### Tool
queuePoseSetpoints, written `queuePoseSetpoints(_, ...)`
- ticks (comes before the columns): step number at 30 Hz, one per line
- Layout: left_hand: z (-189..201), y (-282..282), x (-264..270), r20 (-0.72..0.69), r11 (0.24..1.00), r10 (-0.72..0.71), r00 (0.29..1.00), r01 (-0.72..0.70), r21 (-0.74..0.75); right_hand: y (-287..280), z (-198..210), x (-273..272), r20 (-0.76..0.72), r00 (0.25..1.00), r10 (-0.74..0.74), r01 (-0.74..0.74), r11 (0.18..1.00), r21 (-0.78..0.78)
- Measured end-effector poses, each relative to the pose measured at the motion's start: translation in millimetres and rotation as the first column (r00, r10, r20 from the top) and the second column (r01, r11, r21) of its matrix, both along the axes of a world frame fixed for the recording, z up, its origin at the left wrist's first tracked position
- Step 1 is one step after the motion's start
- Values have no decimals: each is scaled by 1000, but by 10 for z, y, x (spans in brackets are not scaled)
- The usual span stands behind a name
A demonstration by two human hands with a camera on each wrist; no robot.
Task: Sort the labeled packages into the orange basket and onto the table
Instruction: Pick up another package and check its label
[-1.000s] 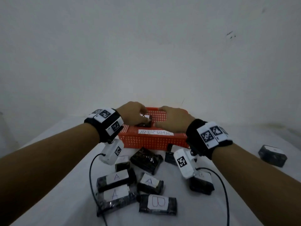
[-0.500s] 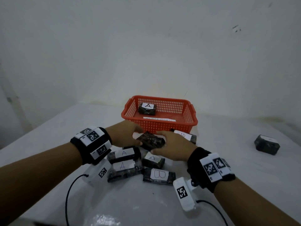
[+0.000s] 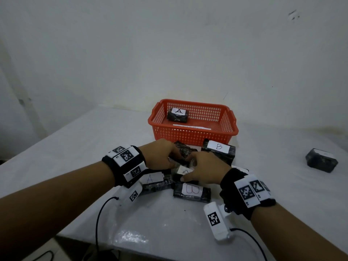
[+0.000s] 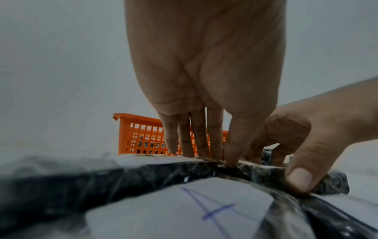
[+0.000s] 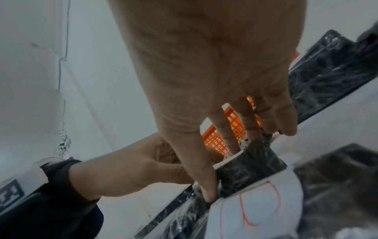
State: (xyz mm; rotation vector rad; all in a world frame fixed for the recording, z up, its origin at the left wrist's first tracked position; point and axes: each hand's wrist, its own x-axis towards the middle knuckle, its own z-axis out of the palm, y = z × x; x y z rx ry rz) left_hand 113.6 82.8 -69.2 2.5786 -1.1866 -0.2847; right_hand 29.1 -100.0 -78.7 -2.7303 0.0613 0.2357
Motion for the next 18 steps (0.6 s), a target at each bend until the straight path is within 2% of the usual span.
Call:
queuePoseSetpoints(5,-33,-32,-60,-57,1000,-9,998,9,-2,-30,-5,-20,31,999,10,-11,999,35)
queuePoseSetpoints(11,13,-53,5,-53,1000,29,998,-29,-6,-38,-17,-5,67,998,-19,12,994,104)
queuePoseSetpoints(15,52,-74,15,-79,999,34,996,-34,5,-68,0,1,11,999,38,-39,997,69)
queuePoseSetpoints(18,50,-89,-21,-94,999,21,995,-17,40,-93,-13,12,33,999,18,-21,995,96)
